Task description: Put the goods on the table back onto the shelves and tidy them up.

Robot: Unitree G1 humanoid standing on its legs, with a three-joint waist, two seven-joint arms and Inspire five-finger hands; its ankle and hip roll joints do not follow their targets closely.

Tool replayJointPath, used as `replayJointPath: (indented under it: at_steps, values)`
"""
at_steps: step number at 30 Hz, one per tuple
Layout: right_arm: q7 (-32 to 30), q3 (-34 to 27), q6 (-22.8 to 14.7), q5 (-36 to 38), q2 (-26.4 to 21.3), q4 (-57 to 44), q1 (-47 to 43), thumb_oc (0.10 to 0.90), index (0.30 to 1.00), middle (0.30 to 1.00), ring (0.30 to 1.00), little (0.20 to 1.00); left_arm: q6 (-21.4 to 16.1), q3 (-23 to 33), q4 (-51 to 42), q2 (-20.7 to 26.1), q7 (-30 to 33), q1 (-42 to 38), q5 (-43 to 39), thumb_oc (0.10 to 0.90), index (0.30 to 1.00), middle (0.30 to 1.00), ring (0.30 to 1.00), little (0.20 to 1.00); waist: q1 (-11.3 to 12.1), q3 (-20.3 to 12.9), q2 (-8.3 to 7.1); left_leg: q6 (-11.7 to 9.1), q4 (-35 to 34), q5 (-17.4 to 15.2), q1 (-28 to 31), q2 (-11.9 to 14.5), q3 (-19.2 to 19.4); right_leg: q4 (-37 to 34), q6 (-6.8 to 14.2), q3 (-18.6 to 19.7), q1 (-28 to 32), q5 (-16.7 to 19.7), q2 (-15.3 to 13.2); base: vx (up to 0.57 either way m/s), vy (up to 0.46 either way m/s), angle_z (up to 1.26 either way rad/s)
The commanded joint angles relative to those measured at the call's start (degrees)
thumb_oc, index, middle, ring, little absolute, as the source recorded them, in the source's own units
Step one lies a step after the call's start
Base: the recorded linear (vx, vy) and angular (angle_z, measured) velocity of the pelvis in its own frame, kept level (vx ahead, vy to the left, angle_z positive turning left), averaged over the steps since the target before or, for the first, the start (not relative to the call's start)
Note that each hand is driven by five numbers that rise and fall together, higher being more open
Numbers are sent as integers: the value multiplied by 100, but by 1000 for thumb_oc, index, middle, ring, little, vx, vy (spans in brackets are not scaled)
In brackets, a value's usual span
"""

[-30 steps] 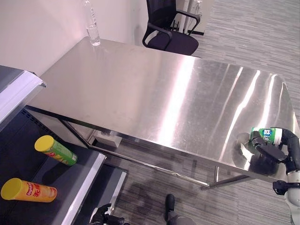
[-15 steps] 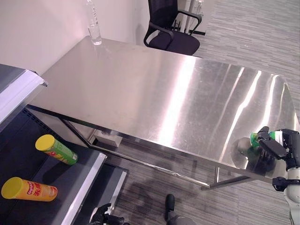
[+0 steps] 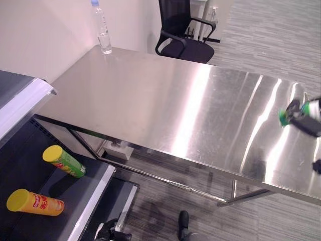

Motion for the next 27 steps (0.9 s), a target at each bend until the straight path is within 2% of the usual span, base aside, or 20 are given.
replayJointPath:
  at_steps: [1, 2, 4, 8, 10, 11, 14, 17, 18, 19, 20, 21, 24, 27]
  values:
    - [26, -240, -767, 739, -320, -409, -589, 400, 300, 300, 300, 300, -316, -126, 4, 654, -63, -137, -64, 800, 900, 900, 900, 900, 214, -332, -446, -224, 83, 114, -434, 172, 93, 298, 781, -13, 847, -1409, -349, -10, -37, 12]
    - [185, -135, -860, 1139, -577, -313, -847, 400, 300, 300, 300, 300, -347, -169, 43, 695, -94, -116, -107, 800, 900, 900, 900, 900, 265, -375, -491, -245, 84, 121, -424, 175, 78, 304, 778, -30, 869, -1418, -352, -10, -44, 9]
    - [293, 67, -947, 1436, -897, -175, -1197, 400, 300, 300, 300, 300, -371, -166, 70, 741, -132, -82, -152, 800, 900, 900, 900, 900, 306, -421, -521, -263, 87, 127, -416, 181, 57, 313, 774, -66, 905, -1427, -353, -7, -29, 9]
    - [500, 323, -1095, 1913, -1216, -123, -1651, 400, 300, 300, 300, 300, -416, -151, 101, 803, -166, -69, -220, 800, 900, 900, 900, 900, 372, -479, -563, -298, 102, 134, -424, 197, 4, 341, 767, -149, 951, -1462, -354, -17, -38, 7]
    - [716, 655, -1198, 2273, -1595, -114, -2172, 400, 300, 300, 300, 300, -456, -142, 113, 868, -197, -69, -290, 800, 900, 900, 900, 900, 459, -533, -599, -337, 113, 157, -444, 213, -93, 373, 749, -239, 998, -1504, -354, -29, -89, 29]
    - [900, 870, -1247, 2609, -1832, -95, -2501, 400, 300, 300, 300, 300, -481, -147, 115, 917, -206, -83, -324, 800, 900, 900, 900, 900, 507, -575, -618, -375, 116, 175, -470, 227, -177, 402, 726, -320, 1035, -1551, -356, -23, -98, 45]
    - [1192, 1334, -1332, 3299, -2113, 62, -3219, 400, 300, 300, 300, 300, -523, -218, 98, 985, -265, -142, -394, 800, 900, 900, 900, 900, 664, -634, -648, -461, 121, 248, -558, 258, -421, 467, 652, -538, 1114, -1660, -325, -39, -122, 49]
    - [1382, 1909, -1334, 3718, -2230, 288, -3971, 400, 300, 300, 300, 300, -551, -249, 138, 1022, -295, -168, -458, 800, 900, 900, 900, 900, 753, -657, -654, -555, 152, 341, -687, 293, -705, 505, 562, -770, 1199, -1770, -263, -64, -155, 71]
    - [1479, 2344, -1332, 3824, -2313, 339, -4491, 400, 300, 300, 300, 300, -570, -271, 145, 1079, -309, -179, -496, 800, 900, 900, 900, 900, 877, -632, -685, -620, 169, 415, -762, 337, -859, 519, 504, -880, 1250, -1841, -206, -124, -301, 84]
    - [1560, 3422, -1362, 3907, -2426, 430, -5667, 400, 300, 300, 300, 300, -595, -241, 175, 1129, -319, -160, -581, 800, 900, 900, 900, 900, 1021, -559, -695, -739, 233, 521, -865, 433, -1097, 513, 399, -1014, 1362, -1948, -67, -115, -254, 65]
    - [1560, 3513, -1364, 3911, -2428, 450, -5763, 400, 300, 300, 300, 300, -595, -232, 175, 1112, -319, -161, -581, 800, 900, 900, 900, 900, 994, -565, -682, -731, 234, 542, -890, 420, -1115, 507, 403, -1030, 1350, -1930, -75, -99, -224, 74]
    - [1584, 3815, -1369, 3928, -2451, 439, -6092, 400, 300, 300, 300, 300, -604, -217, 195, 1146, -325, -146, -621, 800, 900, 900, 900, 900, 1090, -522, -698, -785, 236, 600, -918, 469, -1187, 510, 359, -1075, 1389, -1987, -6, -96, -149, 85]
    - [1628, 5224, -1468, 3917, -2483, 439, -7684, 400, 300, 300, 300, 300, -644, -166, 245, 1171, -316, -116, -683, 800, 900, 900, 900, 900, 1258, -399, -669, -939, 123, 972, -1178, 486, -1531, 491, 270, -1388, 1464, -2106, 107, -151, -144, 74]
    - [1628, 5600, -1468, 3919, -2490, 444, -8074, 400, 300, 300, 300, 300, -642, -145, 258, 1138, -304, -134, -676, 800, 900, 900, 900, 900, 1224, -349, -622, -938, 217, 963, -1323, 495, -1430, 557, 253, -1491, 1414, -2133, 86, -64, -21, 52]
